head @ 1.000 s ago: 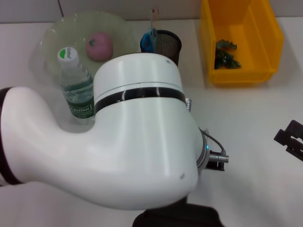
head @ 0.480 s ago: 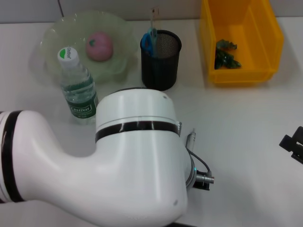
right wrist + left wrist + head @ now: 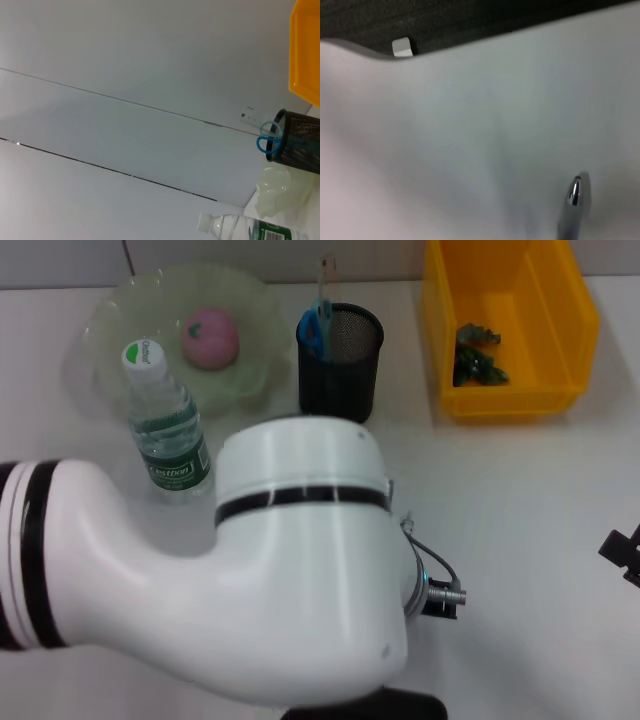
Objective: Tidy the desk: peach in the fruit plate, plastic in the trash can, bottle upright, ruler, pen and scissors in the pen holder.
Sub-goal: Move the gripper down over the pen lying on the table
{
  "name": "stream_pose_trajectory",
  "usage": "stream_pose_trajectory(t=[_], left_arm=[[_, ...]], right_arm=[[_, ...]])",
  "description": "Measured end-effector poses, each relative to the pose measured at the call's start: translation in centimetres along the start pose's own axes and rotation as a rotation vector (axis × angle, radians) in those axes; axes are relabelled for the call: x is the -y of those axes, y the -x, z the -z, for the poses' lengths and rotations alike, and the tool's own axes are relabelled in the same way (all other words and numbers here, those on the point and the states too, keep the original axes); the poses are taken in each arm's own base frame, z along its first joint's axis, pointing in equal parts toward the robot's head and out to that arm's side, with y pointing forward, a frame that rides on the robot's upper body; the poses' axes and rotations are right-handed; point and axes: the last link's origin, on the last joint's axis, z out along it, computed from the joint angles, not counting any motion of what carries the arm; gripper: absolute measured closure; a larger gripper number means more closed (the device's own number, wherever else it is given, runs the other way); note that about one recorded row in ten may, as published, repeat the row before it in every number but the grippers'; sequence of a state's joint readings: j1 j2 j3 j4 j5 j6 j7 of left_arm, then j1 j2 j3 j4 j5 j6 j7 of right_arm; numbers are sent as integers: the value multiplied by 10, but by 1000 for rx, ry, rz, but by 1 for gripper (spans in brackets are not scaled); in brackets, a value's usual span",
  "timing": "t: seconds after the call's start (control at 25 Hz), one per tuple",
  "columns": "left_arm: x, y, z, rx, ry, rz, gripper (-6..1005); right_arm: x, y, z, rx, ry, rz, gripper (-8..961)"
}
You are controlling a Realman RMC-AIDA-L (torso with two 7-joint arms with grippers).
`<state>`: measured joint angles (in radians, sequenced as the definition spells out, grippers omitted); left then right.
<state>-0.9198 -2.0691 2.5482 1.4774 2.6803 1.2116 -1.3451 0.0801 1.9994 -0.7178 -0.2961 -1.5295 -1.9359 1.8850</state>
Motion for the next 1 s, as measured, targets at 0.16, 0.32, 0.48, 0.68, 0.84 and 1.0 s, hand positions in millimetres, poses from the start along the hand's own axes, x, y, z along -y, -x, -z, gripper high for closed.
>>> stream_pose_trajectory(t=[0.16,0.32,0.48,0.68,0.84,1.0], left_arm=[[0,3,1,-17,-8,-1,882],[0,12,5,-65,-37,7,753],[-9,17,2,-92,-17,3,577],[-11,18,2,-116,-15,-15,540],[-13,17,0,-145,-10,-31,546],[-15,16,-2,-158,-9,-50,564]], right_arm=[[-1,-1,1,0,5,6,325],[-2,-2,1,3,13,6,324],[-2,-2,1,5,17,7,324],[-3,-2,1,5,19,8,324],[-2,-1,-1,2,21,11,324],[-2,-1,-2,-2,19,11,325]])
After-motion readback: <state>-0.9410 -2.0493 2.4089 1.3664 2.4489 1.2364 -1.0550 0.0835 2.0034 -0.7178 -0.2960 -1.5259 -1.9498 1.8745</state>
